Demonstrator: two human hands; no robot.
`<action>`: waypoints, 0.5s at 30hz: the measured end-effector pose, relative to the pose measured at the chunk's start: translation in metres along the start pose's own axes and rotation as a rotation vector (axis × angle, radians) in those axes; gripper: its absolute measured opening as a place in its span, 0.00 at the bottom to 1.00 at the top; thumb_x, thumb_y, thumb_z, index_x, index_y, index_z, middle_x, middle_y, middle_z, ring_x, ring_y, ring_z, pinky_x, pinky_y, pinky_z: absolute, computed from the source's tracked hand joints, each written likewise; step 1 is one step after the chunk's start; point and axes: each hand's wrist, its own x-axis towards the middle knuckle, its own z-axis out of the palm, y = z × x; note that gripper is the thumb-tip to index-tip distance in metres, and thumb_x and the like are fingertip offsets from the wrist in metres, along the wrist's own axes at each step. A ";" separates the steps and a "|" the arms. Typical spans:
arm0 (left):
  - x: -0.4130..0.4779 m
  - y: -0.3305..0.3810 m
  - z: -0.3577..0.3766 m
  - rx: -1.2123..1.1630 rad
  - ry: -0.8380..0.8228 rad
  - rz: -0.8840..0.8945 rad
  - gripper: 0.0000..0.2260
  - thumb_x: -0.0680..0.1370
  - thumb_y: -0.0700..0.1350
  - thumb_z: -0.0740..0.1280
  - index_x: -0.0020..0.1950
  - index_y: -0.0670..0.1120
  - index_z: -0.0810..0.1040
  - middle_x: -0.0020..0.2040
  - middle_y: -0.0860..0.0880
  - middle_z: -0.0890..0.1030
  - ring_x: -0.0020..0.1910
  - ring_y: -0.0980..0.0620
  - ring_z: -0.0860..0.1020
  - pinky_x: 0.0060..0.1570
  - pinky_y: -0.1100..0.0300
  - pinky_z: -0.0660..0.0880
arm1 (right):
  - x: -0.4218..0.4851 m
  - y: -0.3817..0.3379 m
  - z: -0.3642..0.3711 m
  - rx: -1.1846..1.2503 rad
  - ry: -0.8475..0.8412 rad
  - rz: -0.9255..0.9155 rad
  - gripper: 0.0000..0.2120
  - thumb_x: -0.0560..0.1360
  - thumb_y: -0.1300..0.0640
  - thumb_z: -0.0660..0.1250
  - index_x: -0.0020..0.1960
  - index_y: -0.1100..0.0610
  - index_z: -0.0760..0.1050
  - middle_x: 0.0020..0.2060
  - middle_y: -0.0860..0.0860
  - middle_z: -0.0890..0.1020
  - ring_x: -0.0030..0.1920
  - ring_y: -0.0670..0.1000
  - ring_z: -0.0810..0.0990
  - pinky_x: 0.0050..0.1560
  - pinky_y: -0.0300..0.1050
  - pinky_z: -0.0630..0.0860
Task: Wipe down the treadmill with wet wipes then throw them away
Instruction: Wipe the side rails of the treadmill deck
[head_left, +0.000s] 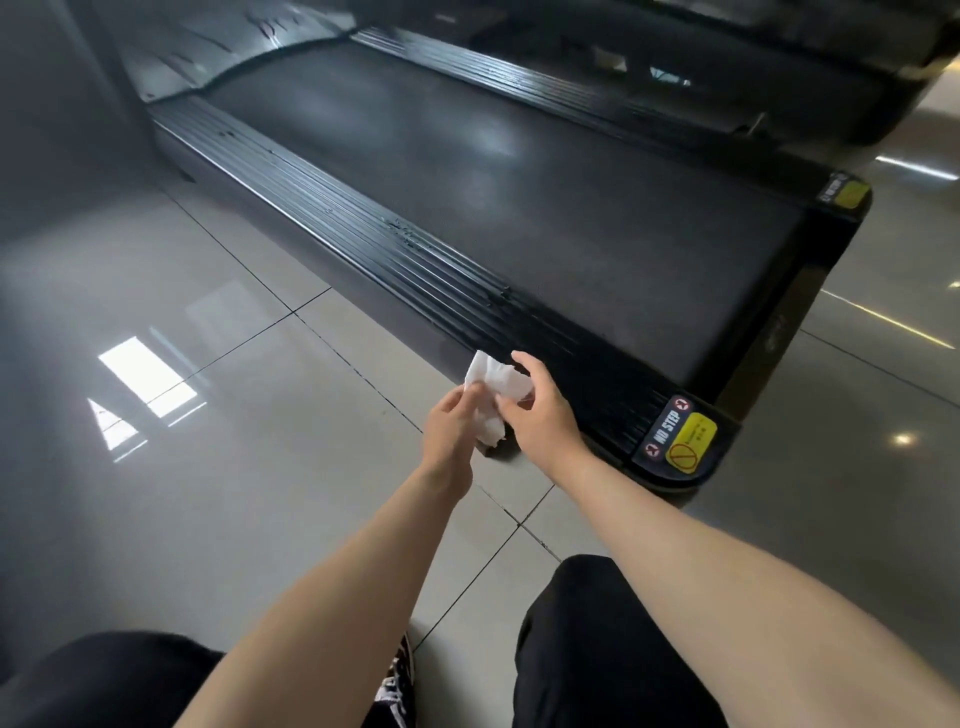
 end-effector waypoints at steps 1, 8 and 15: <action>-0.002 0.001 0.000 -0.001 0.031 0.016 0.10 0.83 0.48 0.65 0.53 0.44 0.82 0.41 0.49 0.84 0.37 0.54 0.80 0.35 0.65 0.77 | -0.002 -0.002 -0.002 0.019 0.026 0.005 0.24 0.80 0.59 0.66 0.74 0.47 0.66 0.55 0.43 0.76 0.56 0.46 0.78 0.52 0.36 0.77; -0.010 0.004 0.001 0.080 -0.025 0.071 0.08 0.84 0.46 0.65 0.57 0.44 0.80 0.45 0.48 0.87 0.43 0.49 0.84 0.50 0.48 0.81 | -0.001 -0.006 -0.009 0.053 0.126 0.010 0.13 0.80 0.63 0.65 0.63 0.54 0.75 0.51 0.48 0.80 0.51 0.48 0.80 0.43 0.32 0.76; -0.016 -0.002 0.006 0.222 -0.052 0.153 0.07 0.78 0.35 0.69 0.53 0.43 0.82 0.42 0.51 0.86 0.42 0.54 0.84 0.52 0.51 0.81 | -0.001 -0.006 -0.010 0.055 0.130 0.057 0.20 0.78 0.60 0.67 0.69 0.54 0.74 0.65 0.51 0.71 0.61 0.50 0.76 0.62 0.46 0.76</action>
